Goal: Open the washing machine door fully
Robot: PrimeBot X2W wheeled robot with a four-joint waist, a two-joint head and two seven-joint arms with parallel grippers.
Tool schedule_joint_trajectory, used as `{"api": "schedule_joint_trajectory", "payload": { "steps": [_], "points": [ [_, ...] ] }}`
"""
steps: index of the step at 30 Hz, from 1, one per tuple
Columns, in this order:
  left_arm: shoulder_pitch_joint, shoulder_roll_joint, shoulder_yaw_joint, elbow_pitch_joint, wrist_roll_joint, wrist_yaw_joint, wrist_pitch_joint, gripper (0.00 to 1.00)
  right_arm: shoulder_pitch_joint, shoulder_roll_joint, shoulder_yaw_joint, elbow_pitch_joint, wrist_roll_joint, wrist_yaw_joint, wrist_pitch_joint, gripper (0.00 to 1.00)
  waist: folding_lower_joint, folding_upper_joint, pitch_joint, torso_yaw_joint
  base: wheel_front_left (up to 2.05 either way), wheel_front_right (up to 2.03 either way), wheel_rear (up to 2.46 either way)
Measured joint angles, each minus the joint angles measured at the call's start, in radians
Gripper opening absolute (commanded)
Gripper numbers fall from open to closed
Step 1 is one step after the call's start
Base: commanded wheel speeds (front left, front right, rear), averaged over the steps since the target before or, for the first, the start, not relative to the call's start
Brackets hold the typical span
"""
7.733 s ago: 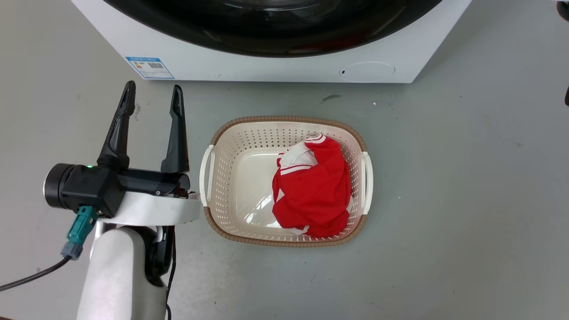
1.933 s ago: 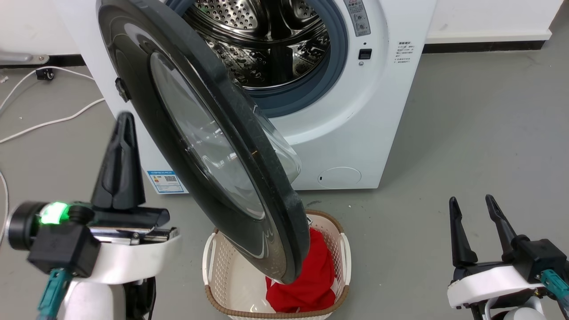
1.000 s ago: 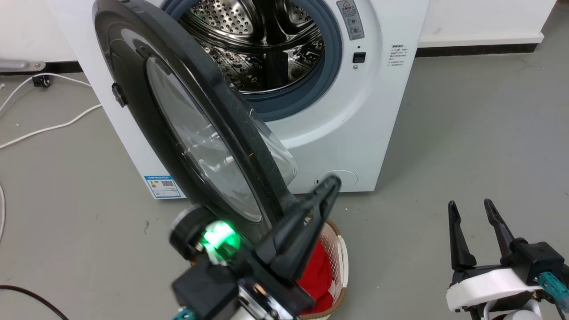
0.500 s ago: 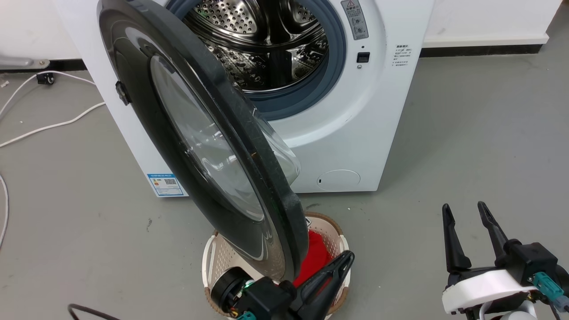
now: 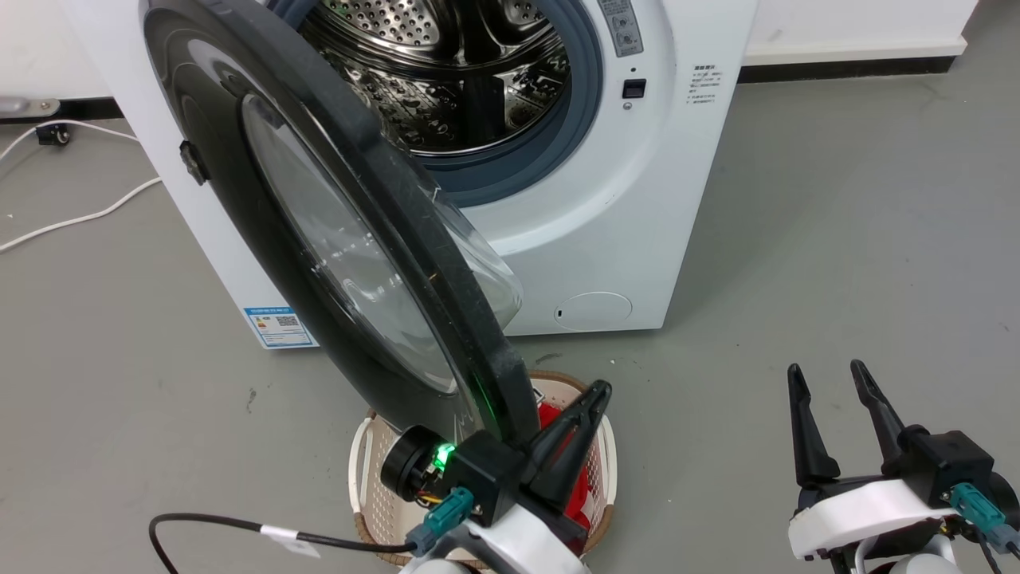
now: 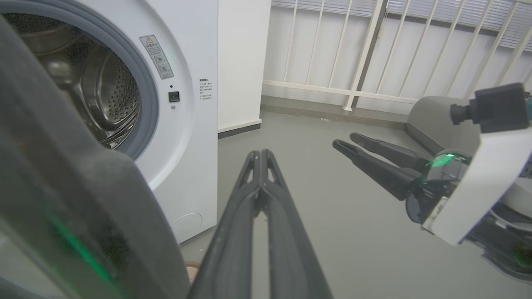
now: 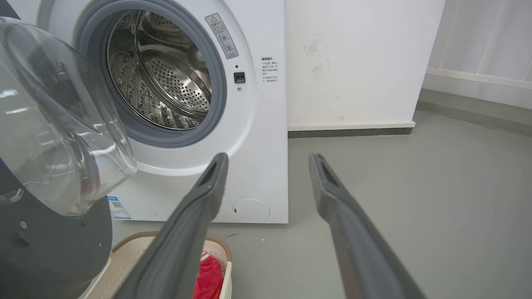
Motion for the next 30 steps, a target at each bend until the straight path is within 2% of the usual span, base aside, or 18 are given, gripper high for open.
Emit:
{"api": "schedule_joint_trajectory", "payload": {
  "steps": [14,22,30],
  "points": [
    [-0.072,-0.022,0.021,0.149,-0.026,0.057,-0.076,0.0,-0.014,0.0,0.008,0.019,0.016,0.0,0.0,1.0,0.0,0.0,0.008,-0.011,0.0,0.0,0.0],
    [-0.076,-0.021,0.021,0.162,-0.026,0.066,-0.085,0.0,-0.015,0.0,0.007,0.025,0.021,0.0,-0.001,1.0,0.0,0.0,0.008,0.0,0.0,0.0,0.0],
    [-0.05,0.005,0.015,0.124,-0.008,0.096,-0.091,0.0,-0.015,0.0,0.01,0.031,0.027,0.0,-0.003,1.0,0.0,0.0,0.001,0.004,0.0,0.0,0.0]
  ]
}}
